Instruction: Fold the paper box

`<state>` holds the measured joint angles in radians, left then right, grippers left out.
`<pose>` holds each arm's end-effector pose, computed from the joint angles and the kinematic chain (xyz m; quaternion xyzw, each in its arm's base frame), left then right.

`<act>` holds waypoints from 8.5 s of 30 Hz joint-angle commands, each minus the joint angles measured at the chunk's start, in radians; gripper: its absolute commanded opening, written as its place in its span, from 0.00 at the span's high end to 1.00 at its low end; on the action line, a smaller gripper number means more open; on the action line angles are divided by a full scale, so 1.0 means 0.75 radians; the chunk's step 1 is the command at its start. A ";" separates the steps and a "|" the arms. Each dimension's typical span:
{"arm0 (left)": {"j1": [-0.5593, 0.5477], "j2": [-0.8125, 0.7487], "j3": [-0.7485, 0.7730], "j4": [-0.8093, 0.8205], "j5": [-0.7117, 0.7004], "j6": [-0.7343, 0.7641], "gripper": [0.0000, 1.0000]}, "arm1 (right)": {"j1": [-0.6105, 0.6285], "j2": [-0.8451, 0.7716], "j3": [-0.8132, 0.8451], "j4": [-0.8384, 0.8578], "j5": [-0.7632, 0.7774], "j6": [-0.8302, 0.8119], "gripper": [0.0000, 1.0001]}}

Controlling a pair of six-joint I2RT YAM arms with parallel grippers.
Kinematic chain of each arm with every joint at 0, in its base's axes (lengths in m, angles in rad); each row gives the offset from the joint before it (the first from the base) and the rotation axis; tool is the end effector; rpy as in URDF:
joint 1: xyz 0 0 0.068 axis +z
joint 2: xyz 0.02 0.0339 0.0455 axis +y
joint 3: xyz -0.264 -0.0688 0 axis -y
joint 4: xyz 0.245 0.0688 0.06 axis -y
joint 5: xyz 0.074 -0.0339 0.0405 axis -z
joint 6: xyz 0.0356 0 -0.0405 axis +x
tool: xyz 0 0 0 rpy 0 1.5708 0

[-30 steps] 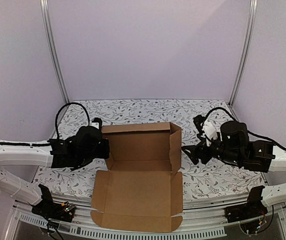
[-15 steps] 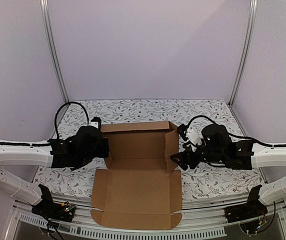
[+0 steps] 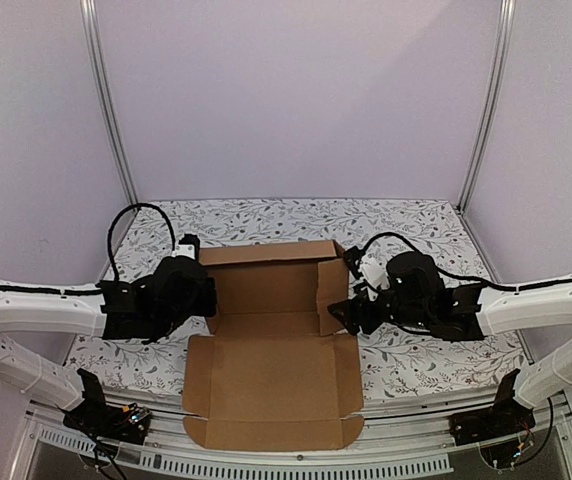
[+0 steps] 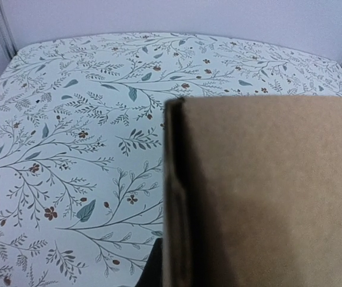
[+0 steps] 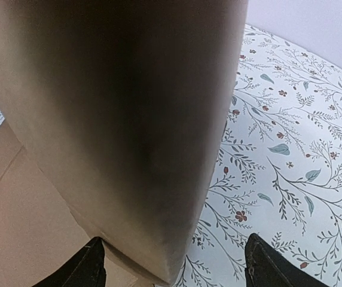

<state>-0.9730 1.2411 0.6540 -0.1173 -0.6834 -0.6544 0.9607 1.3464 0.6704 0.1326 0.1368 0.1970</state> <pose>0.1588 -0.1933 0.2117 -0.0032 0.8666 -0.0786 0.4927 0.1664 0.2295 0.2079 -0.2926 0.8188 0.2184 0.4429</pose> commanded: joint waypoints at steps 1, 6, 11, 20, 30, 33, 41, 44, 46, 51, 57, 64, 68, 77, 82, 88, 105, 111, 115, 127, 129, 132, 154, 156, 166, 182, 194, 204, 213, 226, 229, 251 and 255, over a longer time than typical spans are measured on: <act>-0.035 -0.018 -0.023 0.040 -0.034 -0.005 1.00 | -0.009 0.065 -0.006 0.171 0.033 0.014 0.22; -0.049 -0.026 -0.029 0.036 -0.044 -0.009 1.00 | -0.009 0.126 -0.024 0.309 0.043 0.041 0.21; -0.064 -0.033 -0.031 0.029 -0.062 -0.012 1.00 | -0.010 0.180 -0.043 0.427 0.104 0.097 0.24; -0.091 -0.027 -0.036 0.024 -0.075 -0.030 1.00 | -0.011 0.266 -0.074 0.573 0.290 0.241 0.37; -0.114 -0.022 -0.026 0.019 -0.088 -0.036 1.00 | -0.009 0.332 -0.069 0.651 0.295 0.254 0.62; -0.116 -0.023 -0.029 0.012 -0.097 -0.038 1.00 | -0.010 0.325 -0.077 0.662 0.283 0.241 0.50; -0.116 -0.003 -0.004 -0.006 -0.077 -0.037 1.00 | -0.010 0.300 -0.060 0.664 0.248 0.157 0.27; -0.120 0.008 0.012 -0.016 -0.074 -0.039 1.00 | -0.009 0.310 -0.037 0.665 0.216 0.132 0.25; -0.121 0.020 0.022 -0.026 -0.076 -0.039 1.00 | -0.009 0.326 -0.024 0.670 0.208 0.123 0.24; -0.133 0.048 0.057 -0.051 -0.075 -0.047 1.00 | -0.010 0.355 -0.008 0.713 0.224 0.108 0.23; -0.159 0.067 0.094 -0.079 -0.084 -0.054 1.00 | -0.011 0.400 -0.002 0.769 0.252 0.099 0.43; -0.187 0.082 0.113 -0.097 -0.097 -0.070 1.00 | -0.010 0.441 -0.006 0.827 0.262 0.116 0.86; -0.201 0.096 0.125 -0.103 -0.101 -0.084 1.00 | -0.007 0.450 -0.013 0.841 0.279 0.125 1.00; -0.220 0.127 0.144 -0.121 -0.101 -0.112 1.00 | -0.008 0.451 0.002 0.858 0.251 0.139 0.94; -0.222 0.129 0.146 -0.126 -0.107 -0.115 1.00 | 0.003 0.458 0.010 0.864 0.236 0.158 0.47; -0.222 0.127 0.143 -0.129 -0.111 -0.113 1.00 | 0.031 0.483 0.022 0.872 0.245 0.163 0.36; -0.225 0.098 0.128 -0.139 -0.125 -0.120 1.00 | 0.048 0.501 -0.022 0.865 0.227 0.214 0.36; -0.224 0.096 0.130 -0.140 -0.130 -0.117 1.00 | 0.078 0.497 -0.068 0.848 0.205 0.238 0.31; -0.224 0.096 0.124 -0.131 -0.128 -0.115 1.00 | 0.081 0.505 -0.098 0.824 0.190 0.251 0.29; -0.223 0.090 0.106 -0.121 -0.132 -0.110 1.00 | 0.086 0.571 -0.164 0.887 0.191 0.231 0.16; -0.222 0.086 0.095 -0.118 -0.131 -0.116 1.00 | 0.082 0.573 -0.191 0.957 0.183 0.225 0.13; -0.222 0.088 0.078 -0.130 -0.132 -0.132 1.00 | 0.067 0.586 -0.216 1.074 0.145 0.217 0.11; -0.228 0.114 0.044 -0.112 -0.132 -0.135 1.00 | -0.044 0.939 -0.233 1.696 0.034 -0.076 0.19; -0.226 0.118 0.047 -0.110 -0.131 -0.135 1.00 | -0.046 0.939 -0.219 1.695 0.021 -0.069 0.20; -0.229 0.126 0.057 -0.106 -0.122 -0.120 1.00 | -0.048 1.002 -0.119 1.695 0.145 -0.079 0.25; -0.231 0.138 0.071 -0.107 -0.124 -0.112 1.00 | -0.050 1.013 -0.112 1.695 0.269 -0.083 0.54; -0.231 0.144 0.079 -0.144 -0.127 -0.129 1.00 | -0.050 0.860 -0.117 1.696 0.362 -0.175 0.43; -0.231 0.133 0.081 -0.167 -0.135 -0.156 1.00 | -0.050 0.774 -0.116 1.695 0.412 -0.222 0.52; -0.233 0.152 0.113 -0.183 -0.134 -0.178 1.00 | -0.029 0.807 -0.148 1.696 0.435 -0.150 0.64; -0.237 0.156 0.128 -0.198 -0.146 -0.218 1.00 | 0.068 0.884 -0.168 1.695 0.598 -0.154 1.00; -0.239 0.168 0.136 -0.199 -0.139 -0.225 0.83 | 0.070 0.879 -0.161 1.695 0.597 -0.156 1.00; -0.245 -0.070 0.126 -0.406 0.028 -0.195 0.26 | 0.069 0.937 -0.025 1.672 0.641 -0.322 1.00; -0.245 -0.115 0.136 -0.389 0.225 -0.080 0.24 | 0.053 0.965 -0.011 1.688 0.619 -0.364 1.00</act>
<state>-1.1446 1.1881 0.7380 -0.3912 -0.6678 -0.7963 1.0100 2.0289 0.6456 1.3628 0.5938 -0.0147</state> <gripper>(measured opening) 0.748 0.026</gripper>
